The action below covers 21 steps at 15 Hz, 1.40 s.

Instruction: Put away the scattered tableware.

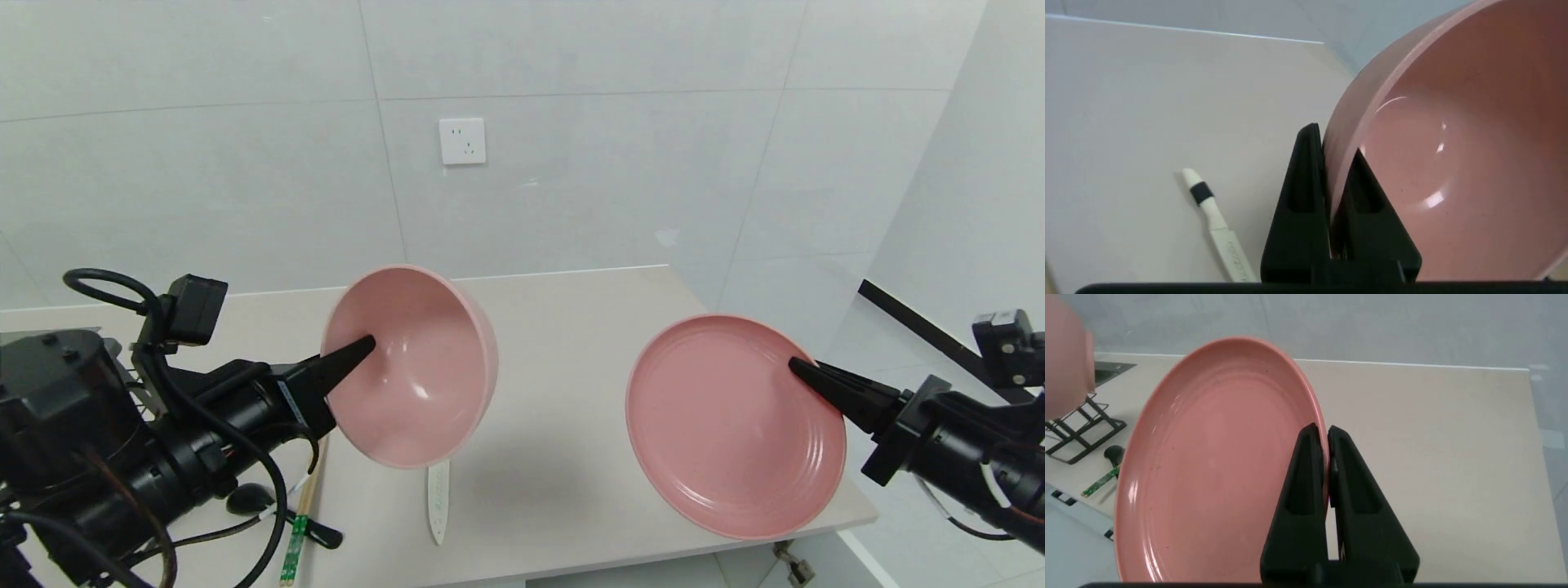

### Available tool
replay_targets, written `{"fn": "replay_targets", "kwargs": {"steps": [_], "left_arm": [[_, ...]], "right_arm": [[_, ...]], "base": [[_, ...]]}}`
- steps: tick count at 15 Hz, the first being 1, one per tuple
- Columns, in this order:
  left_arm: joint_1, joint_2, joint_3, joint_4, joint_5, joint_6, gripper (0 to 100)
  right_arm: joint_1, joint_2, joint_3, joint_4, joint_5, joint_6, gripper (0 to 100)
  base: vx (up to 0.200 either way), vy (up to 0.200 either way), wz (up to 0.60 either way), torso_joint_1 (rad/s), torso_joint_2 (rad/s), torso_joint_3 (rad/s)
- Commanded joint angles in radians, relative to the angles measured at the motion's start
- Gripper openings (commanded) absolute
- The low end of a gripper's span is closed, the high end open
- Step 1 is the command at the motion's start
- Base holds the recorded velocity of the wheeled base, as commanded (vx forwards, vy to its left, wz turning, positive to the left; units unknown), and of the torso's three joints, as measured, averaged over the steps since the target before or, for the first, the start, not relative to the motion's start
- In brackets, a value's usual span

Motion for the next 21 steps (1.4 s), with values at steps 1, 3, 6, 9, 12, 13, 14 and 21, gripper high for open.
{"fn": "replay_targets", "kwargs": {"steps": [1, 3, 6, 9, 12, 13, 14, 21], "left_arm": [[-0.005, -0.058, 0.033, -0.015, -0.05, -0.055, 0], [0.002, -0.075, 0.036, -0.014, -0.051, -0.058, 0], [-0.029, -0.047, 0.044, 0.002, -0.05, -0.061, 0], [-0.081, -0.041, 0.11, -0.005, -0.024, -0.026, 0], [-0.101, -0.021, 0.111, 0.006, 0.122, 0.063, 0], [-0.093, -0.01, 0.113, 0.006, 0.159, 0.076, 0], [-0.075, 0.013, 0.134, 0.003, 0.182, 0.106, 0], [-0.07, 0.114, 0.169, -0.124, 0.23, 0.172, 0]], "right_arm": [[-0.002, 0.035, -0.002, -0.023, 0.0, -0.001, 0], [-0.001, 0.038, -0.008, -0.023, 0.0, 0.001, 0], [0.008, 0.033, -0.021, -0.023, 0.0, -0.001, 0], [0.027, 0.033, -0.012, -0.023, -0.001, -0.004, 0], [0.031, 0.039, -0.012, -0.023, -0.02, -0.01, 0], [0.03, 0.039, -0.016, -0.023, -0.038, -0.01, 0], [0.03, 0.068, -0.027, -0.023, -0.075, -0.005, 0], [0.122, 0.102, -0.051, -0.023, -0.084, -0.011, 0]], "base": [[0.0, 0.0, 0.0, 0.0, 0.0, 0.0], [0.0, 0.0, 0.0, 0.0, 0.0, 0.0], [0.0, 0.0, 0.0, 0.0, 0.0, 0.0], [0.0, 0.0, 0.0, 0.0, 0.0, 0.0], [0.0, 0.0, 0.0, 0.0, 0.0, 0.0], [0.0, 0.0, 0.0, 0.0, 0.0, 0.0], [0.0, 0.0, 0.0, 0.0, 0.0, 0.0], [-0.029, 0.0, 0.0, 0.0, 0.0, 0.0]]}}
